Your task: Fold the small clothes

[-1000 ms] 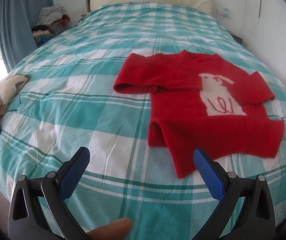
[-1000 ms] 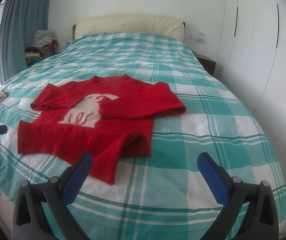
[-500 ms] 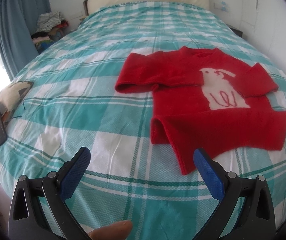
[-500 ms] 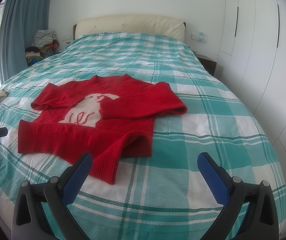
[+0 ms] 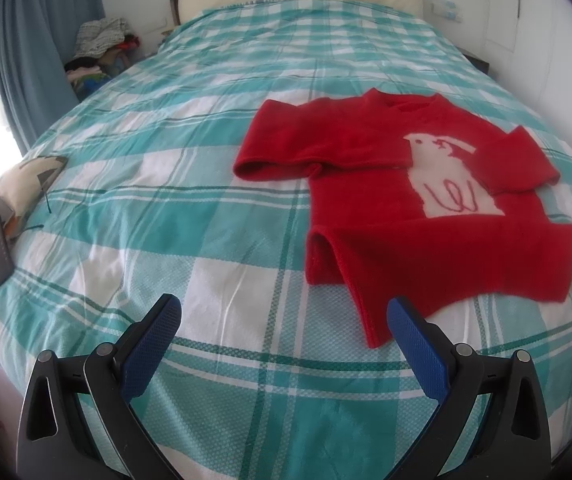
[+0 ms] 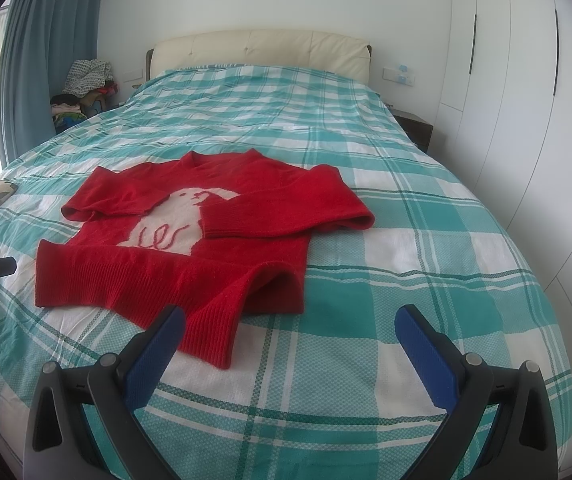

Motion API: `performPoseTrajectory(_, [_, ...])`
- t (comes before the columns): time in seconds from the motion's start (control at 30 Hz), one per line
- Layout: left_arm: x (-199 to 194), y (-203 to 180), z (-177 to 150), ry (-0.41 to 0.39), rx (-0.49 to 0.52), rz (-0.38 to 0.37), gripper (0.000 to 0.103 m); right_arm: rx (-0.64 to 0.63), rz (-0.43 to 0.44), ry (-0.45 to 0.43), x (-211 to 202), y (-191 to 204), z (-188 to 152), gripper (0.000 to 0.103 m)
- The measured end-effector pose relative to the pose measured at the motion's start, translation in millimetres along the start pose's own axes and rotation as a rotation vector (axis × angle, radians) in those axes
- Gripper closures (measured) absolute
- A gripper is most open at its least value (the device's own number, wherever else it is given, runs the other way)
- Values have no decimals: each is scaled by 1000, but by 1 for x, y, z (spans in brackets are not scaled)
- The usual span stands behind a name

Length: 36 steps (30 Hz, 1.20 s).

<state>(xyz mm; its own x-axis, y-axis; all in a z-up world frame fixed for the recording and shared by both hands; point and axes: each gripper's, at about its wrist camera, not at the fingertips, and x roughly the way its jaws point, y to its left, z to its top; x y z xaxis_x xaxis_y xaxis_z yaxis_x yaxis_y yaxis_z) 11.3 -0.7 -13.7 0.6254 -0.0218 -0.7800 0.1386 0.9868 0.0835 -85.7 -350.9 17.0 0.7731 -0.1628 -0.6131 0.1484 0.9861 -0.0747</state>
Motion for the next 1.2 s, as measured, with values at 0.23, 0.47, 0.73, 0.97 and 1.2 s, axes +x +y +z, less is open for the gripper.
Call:
performPoseTrajectory(0.23, [1, 0, 0, 3, 1, -7, 0, 0, 0, 0, 0, 0, 0, 0])
performPoseTrajectory(0.47, [2, 1, 0, 9, -12, -21, 0, 1, 0, 0, 0, 1, 0, 0])
performPoseTrajectory(0.73, [3, 2, 0, 13, -15, -29, 0, 1, 0, 0, 0, 0, 0, 0])
performPoseTrajectory(0.97, [2, 1, 0, 15, -16, -29, 0, 1, 0, 0, 0, 1, 0, 0])
performPoseTrajectory(1.2, [3, 0, -1, 15, -15, -30, 0, 1, 0, 0, 0, 0, 0, 0])
